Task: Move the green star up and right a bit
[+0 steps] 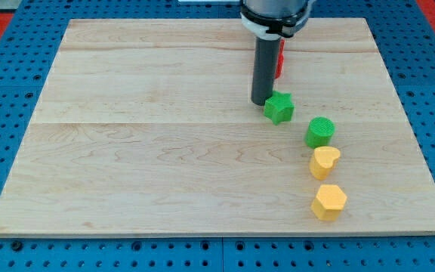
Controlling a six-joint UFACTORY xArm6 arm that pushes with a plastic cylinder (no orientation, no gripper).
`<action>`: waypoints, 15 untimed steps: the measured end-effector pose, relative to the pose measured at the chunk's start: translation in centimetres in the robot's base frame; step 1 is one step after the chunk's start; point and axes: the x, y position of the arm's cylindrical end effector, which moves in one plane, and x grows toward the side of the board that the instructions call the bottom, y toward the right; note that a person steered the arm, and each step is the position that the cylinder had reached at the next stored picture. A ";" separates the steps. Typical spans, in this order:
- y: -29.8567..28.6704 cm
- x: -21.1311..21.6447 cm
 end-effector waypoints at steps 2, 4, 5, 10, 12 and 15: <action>4.8 0.2; 9.3 -4.3; 9.4 -6.5; 0.7 -3.9; 0.1 2.6; 1.4 7.7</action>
